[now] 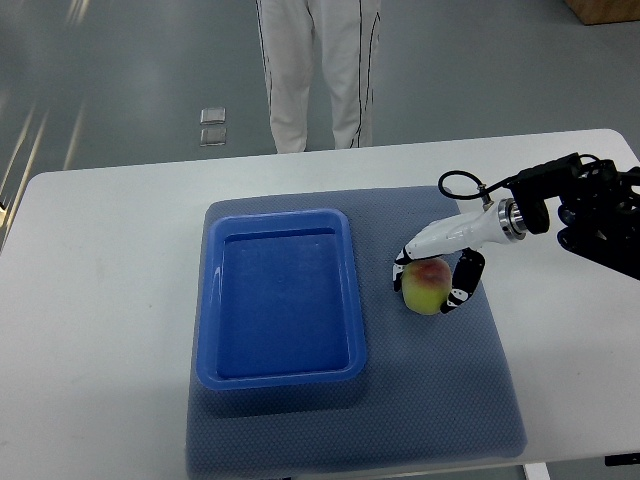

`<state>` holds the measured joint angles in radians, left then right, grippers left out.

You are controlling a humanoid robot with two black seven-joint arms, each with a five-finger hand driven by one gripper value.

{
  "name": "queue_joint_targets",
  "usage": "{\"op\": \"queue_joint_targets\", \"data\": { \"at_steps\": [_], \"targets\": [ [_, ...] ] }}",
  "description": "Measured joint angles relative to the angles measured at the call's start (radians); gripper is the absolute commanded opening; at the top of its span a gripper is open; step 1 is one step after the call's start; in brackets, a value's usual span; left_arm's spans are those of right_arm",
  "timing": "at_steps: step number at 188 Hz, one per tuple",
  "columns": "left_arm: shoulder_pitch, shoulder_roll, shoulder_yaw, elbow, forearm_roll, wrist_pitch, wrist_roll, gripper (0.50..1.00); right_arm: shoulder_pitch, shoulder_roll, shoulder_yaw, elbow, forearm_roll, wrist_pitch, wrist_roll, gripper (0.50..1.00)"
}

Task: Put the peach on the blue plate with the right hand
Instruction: 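Lower the right hand onto the peach and close fingers around it, then carry the peach with the right hand over the blue tray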

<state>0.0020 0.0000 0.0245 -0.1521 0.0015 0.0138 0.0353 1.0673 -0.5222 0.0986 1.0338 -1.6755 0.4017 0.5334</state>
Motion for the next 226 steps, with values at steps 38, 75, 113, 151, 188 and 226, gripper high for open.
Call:
{"op": "queue_joint_targets", "data": {
  "at_steps": [38,75,113,151,188,226],
  "targets": [
    [0.000,0.000,0.000,0.000,0.000,0.000,0.000,1.000,0.055,-0.002,0.011,-0.001,0.007,0.004,0.002,0.670],
    [0.000,0.000,0.001,0.000,0.000,0.000,0.000,1.000,0.127,0.044,0.011,-0.017,0.008,-0.002,-0.003,0.676],
    [0.000,0.000,0.003,0.004,0.000,0.000,0.000,1.000,0.158,0.156,0.011,-0.034,0.010,-0.005,-0.003,0.678],
    [0.000,0.000,0.002,0.006,0.000,0.000,0.000,1.000,0.154,0.304,0.013,-0.063,0.010,-0.018,-0.009,0.693],
    [0.001,0.000,0.000,0.006,0.000,0.000,0.000,1.000,0.117,0.392,0.013,-0.103,0.010,-0.067,-0.010,0.717],
    [0.001,0.000,0.000,0.006,0.000,0.000,0.000,1.000,0.066,0.433,0.012,-0.131,0.011,-0.115,-0.010,0.746]
  ]
}}
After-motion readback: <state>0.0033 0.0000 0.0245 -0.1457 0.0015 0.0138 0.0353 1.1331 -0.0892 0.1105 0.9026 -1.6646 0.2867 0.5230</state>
